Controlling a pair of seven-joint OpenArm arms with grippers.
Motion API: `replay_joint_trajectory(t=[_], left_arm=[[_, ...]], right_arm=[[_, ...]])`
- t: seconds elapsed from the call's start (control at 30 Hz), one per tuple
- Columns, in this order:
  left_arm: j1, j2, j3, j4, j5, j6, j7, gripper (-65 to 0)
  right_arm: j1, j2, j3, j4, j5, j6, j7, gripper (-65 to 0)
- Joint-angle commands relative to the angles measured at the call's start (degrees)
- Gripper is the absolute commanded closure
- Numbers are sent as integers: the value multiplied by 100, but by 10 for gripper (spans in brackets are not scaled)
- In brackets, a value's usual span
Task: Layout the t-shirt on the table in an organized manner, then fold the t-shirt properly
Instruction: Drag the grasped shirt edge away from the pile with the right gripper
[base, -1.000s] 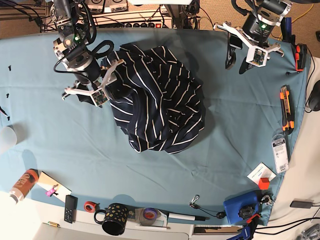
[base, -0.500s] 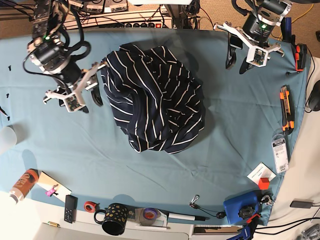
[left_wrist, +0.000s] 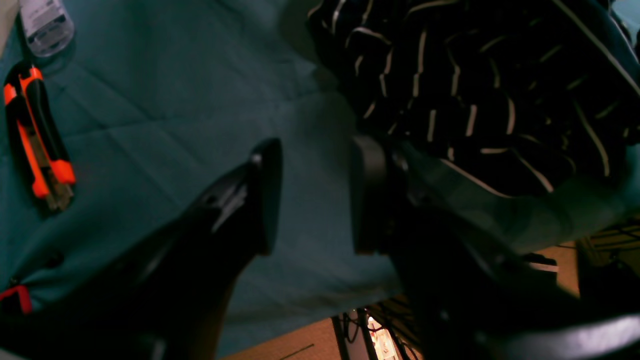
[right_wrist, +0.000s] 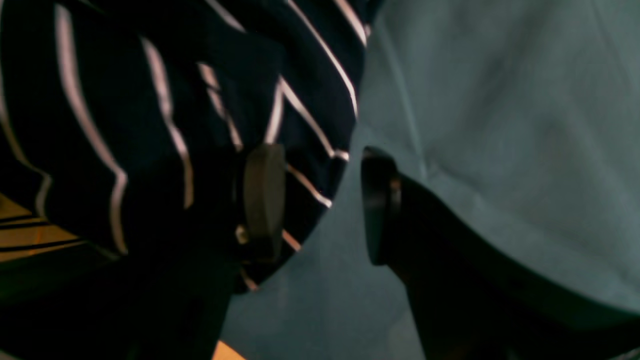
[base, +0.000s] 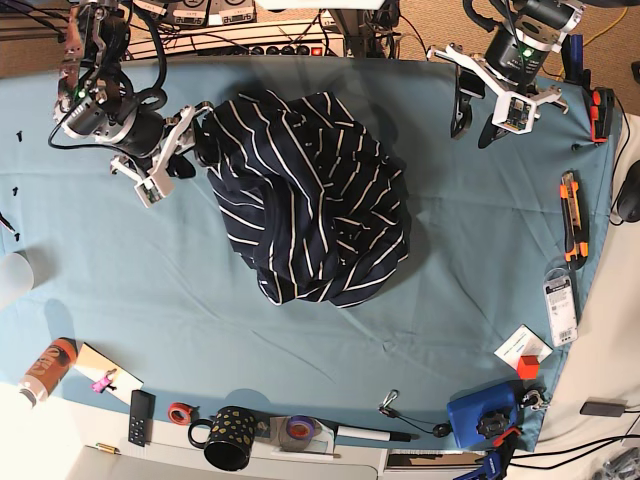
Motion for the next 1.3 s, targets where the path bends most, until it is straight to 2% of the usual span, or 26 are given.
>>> replay_joint_trajectory(t=[0.0, 0.07, 0.2, 0.27, 0.43, 0.5, 0.63, 0.77, 0.87, 0.97, 1.1, 1.17, 1.27], left_arm=[[48, -13, -11, 98, -76, -4, -151, -233], [46, -13, -11, 98, -76, -4, -155, -233], [48, -13, -7, 98, -76, -4, -286, -233], [46, -15, -7, 98, -76, -4, -299, -233], [48, -13, -7, 98, -76, -4, -293, -233], [48, -13, -7, 98, -76, -2, -293, -233], [48, -13, -7, 98, -76, -4, -293, -233], [46, -13, -7, 98, -76, -4, -295, -233], [46, -13, -7, 98, -76, -4, -295, -233], [48, -13, -7, 98, -76, -4, -295, -233], [48, -13, -7, 98, -87, -7, -295, -233], [48, -15, -7, 98, -181, -22, -293, -233], [48, -13, -4, 98, -269, -251, -295, -233]], right_arm=[[33, 66, 11, 59, 181, 52, 83, -250], [35, 66, -48, 42, 341, 258, -42, -249], [33, 66, -455, 42, 621, 323, -446, -249], [35, 63, -734, 42, 540, 337, -393, -249], [35, 63, -1226, 44, -90, 334, 175, -248], [35, 63, -1279, 46, -133, 332, 313, -193], [46, 63, -1276, 151, -111, 264, 376, -12], [208, 63, -1257, 654, -166, 267, 522, 0], [487, 63, -1139, 1139, -560, 260, 944, 0], [922, 63, -909, 1244, -1106, 31, 1405, 0], [1556, 68, -699, 988, -1834, -520, 1648, 0], [1860, 68, -608, 660, -2087, -575, 1840, 0], [2371, 66, -439, -192, -2369, -649, 2225, 0]])
